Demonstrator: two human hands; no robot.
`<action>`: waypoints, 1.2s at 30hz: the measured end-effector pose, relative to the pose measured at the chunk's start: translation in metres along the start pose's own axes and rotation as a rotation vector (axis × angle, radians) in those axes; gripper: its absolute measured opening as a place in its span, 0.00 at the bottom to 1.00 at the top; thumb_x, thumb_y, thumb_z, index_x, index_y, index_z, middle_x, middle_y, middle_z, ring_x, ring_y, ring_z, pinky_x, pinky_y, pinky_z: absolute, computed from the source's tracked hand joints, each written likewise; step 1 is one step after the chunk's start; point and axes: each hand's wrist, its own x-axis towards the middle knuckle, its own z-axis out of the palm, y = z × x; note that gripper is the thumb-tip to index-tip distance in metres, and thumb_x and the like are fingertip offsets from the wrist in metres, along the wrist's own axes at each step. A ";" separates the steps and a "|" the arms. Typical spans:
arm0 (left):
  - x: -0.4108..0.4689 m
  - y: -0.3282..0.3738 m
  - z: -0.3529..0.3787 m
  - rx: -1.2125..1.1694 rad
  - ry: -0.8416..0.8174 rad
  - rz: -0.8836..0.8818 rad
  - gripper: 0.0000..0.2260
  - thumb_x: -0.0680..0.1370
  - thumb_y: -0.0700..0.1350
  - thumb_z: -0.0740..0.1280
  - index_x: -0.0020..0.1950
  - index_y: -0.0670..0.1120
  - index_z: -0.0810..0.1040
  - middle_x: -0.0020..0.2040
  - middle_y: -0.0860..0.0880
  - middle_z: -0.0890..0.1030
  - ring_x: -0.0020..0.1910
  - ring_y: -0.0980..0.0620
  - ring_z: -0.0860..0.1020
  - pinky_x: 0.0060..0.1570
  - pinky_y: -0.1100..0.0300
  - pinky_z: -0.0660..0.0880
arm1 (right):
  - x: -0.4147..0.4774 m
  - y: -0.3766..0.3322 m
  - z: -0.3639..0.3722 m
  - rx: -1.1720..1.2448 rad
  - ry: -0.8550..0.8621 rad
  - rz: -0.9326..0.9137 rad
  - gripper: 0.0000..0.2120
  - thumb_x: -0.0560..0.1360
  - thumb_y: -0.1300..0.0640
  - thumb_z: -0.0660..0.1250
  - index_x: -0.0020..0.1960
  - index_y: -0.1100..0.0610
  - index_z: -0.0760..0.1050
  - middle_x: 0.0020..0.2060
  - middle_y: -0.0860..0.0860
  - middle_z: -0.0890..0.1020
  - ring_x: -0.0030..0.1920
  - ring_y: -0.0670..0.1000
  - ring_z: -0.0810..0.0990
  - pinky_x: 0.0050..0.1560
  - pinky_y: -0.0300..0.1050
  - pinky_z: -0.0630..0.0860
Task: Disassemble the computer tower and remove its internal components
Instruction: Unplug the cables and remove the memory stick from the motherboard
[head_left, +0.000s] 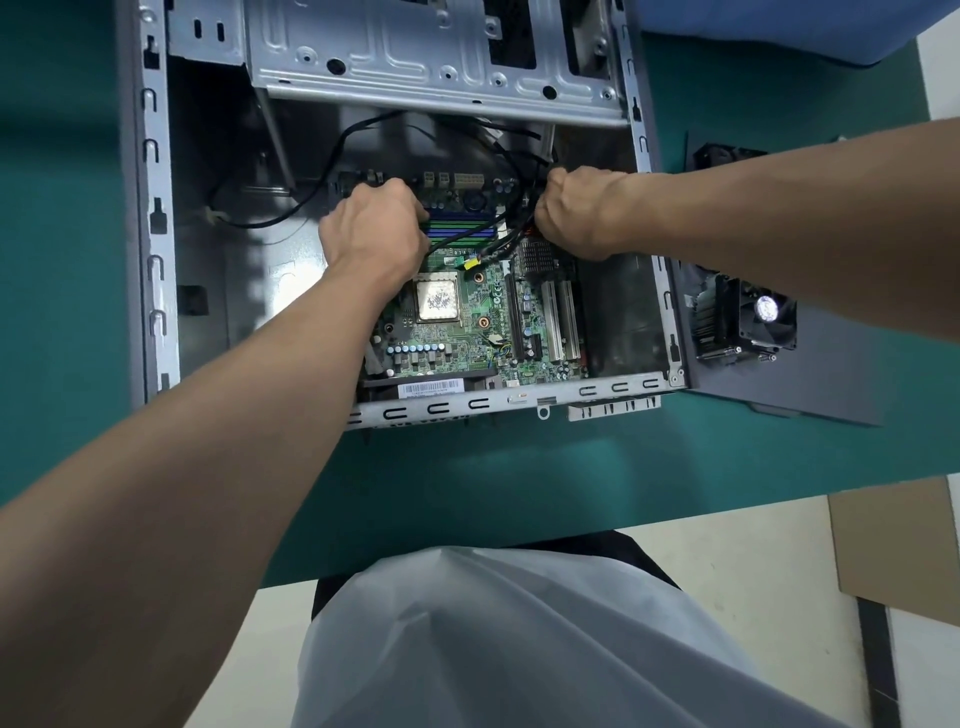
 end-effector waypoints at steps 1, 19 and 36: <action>0.000 0.000 0.000 0.000 0.000 0.000 0.14 0.75 0.48 0.72 0.59 0.56 0.80 0.58 0.42 0.80 0.58 0.39 0.77 0.53 0.52 0.71 | -0.001 0.000 -0.001 0.011 -0.003 0.001 0.13 0.80 0.66 0.53 0.64 0.66 0.65 0.57 0.62 0.73 0.30 0.50 0.58 0.31 0.42 0.63; -0.001 -0.003 0.003 0.032 -0.001 0.032 0.14 0.76 0.49 0.70 0.62 0.55 0.79 0.59 0.42 0.80 0.58 0.38 0.76 0.53 0.51 0.71 | -0.010 0.003 -0.007 0.179 0.268 0.112 0.15 0.81 0.60 0.49 0.39 0.60 0.66 0.31 0.55 0.70 0.30 0.53 0.70 0.31 0.45 0.68; -0.016 0.040 0.009 0.170 0.093 0.344 0.11 0.81 0.49 0.64 0.60 0.48 0.80 0.34 0.49 0.77 0.33 0.49 0.72 0.37 0.56 0.71 | -0.027 0.008 0.046 1.355 1.025 0.580 0.15 0.82 0.51 0.53 0.46 0.60 0.71 0.40 0.49 0.69 0.42 0.50 0.65 0.41 0.43 0.59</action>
